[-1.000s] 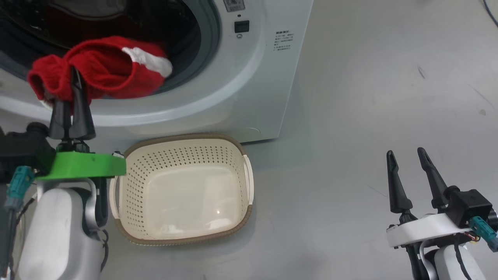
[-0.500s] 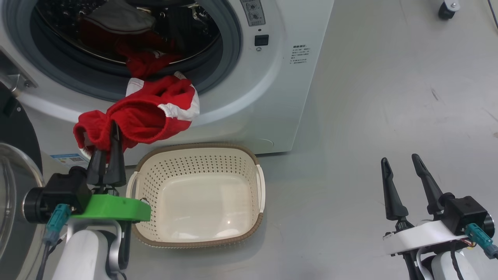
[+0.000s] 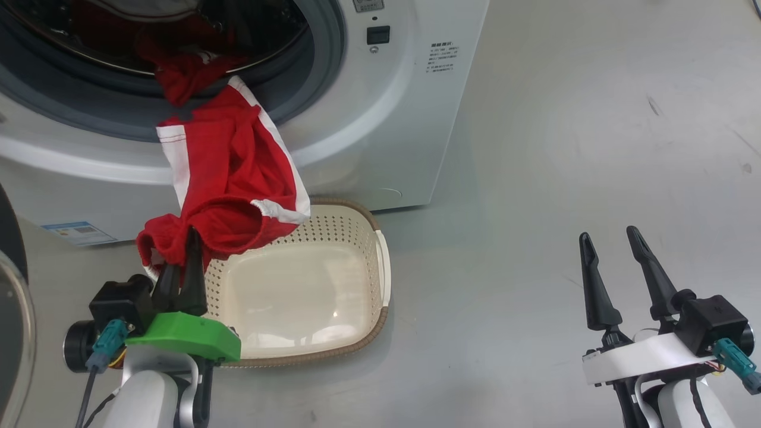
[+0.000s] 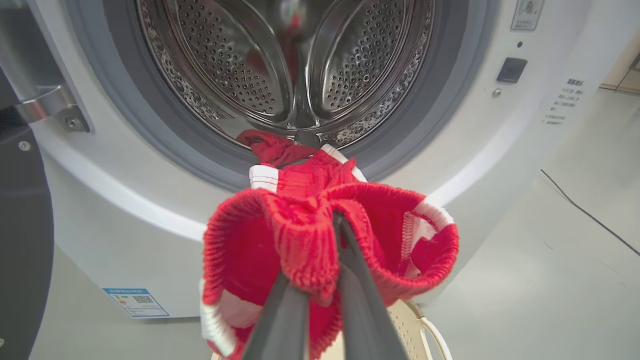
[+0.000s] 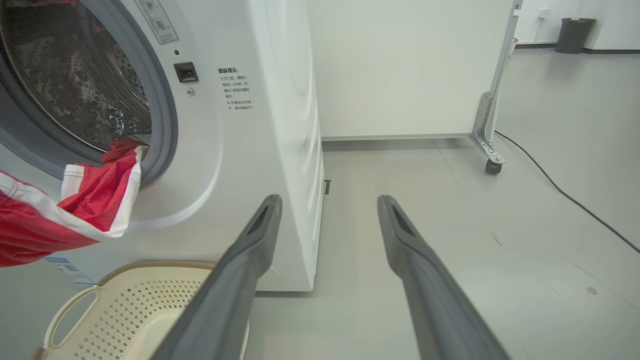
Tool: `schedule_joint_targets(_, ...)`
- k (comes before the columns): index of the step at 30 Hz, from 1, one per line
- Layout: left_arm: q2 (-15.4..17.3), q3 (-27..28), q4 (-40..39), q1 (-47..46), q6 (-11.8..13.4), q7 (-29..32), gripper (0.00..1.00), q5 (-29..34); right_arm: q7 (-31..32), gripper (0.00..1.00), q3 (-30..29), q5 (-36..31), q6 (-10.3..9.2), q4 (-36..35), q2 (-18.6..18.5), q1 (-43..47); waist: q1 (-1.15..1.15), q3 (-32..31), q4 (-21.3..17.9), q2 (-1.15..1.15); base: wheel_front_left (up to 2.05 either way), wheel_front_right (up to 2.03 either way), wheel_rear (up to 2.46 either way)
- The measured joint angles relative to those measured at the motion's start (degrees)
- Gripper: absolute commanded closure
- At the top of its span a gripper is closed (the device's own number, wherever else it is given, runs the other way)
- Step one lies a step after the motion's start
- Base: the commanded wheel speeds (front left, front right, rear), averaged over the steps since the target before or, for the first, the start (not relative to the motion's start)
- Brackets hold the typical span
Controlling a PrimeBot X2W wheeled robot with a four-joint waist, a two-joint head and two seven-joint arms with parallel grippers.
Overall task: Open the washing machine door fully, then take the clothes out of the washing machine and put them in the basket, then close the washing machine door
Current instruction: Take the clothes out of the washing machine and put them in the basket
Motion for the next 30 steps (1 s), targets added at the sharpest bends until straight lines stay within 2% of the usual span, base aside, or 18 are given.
schedule_joint_targets(18, -0.1, 1.8, 14.2, -10.0, 0.7, 0.8, 1.0, -0.5, 0.0, 0.0, 1.0, 1.2, 0.23, -2.3, 0.4, -4.7, 0.0, 10.8, -4.6, 0.0, 0.0, 0.0, 0.0)
schedule_joint_targets(30, 1.5, 3.1, 25.2, -17.5, 0.6, 2.5, 1.0, -0.9, 0.0, 0.0, 1.6, 2.4, 0.24, -2.3, 0.7, -8.0, 0.0, 17.1, -8.1, 0.0, 0.0, 0.0, 0.0)
